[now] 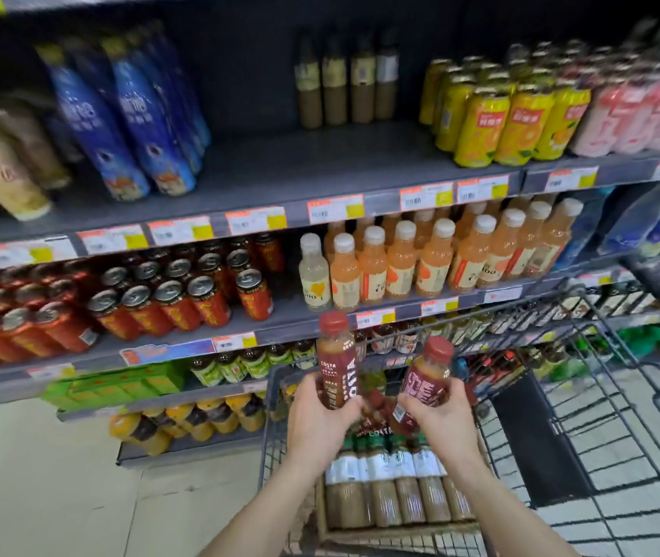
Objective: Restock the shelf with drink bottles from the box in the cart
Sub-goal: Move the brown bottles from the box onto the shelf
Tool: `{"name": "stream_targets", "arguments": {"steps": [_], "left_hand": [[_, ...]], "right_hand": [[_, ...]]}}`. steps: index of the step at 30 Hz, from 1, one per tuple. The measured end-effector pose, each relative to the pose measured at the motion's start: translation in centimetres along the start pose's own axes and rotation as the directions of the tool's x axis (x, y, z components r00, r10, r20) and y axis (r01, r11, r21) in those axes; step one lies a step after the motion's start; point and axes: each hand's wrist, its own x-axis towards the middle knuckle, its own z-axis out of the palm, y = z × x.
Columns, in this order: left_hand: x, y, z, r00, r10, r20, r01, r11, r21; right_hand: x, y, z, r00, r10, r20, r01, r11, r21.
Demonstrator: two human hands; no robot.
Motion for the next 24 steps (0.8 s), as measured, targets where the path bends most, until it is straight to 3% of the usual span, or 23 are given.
{"name": "stream_targets", "arguments": {"steps": [4, 15, 24], "left_hand": [[-0.3, 2.7, -4.1, 0.998, 0.057, -0.027, -0.059, 0.994, -0.087], [1.5, 7.4, -14.9, 0.966, 0.248, -0.079, -0.253, 0.965, -0.070], [8.5, 11.3, -18.2, 0.930, 0.294, -0.219, -0.311, 0.949, -0.046]], "right_hand": [[-1.6, -4.7, 0.9, 0.996, -0.085, -0.026, 0.085, 0.996, 0.001], [-3.7, -16.3, 4.9, 0.958, -0.287, 0.016, 0.287, 0.957, -0.048], [2.7, -26.0, 7.8, 0.894, -0.444, 0.064, 0.447, 0.893, -0.041]]}}
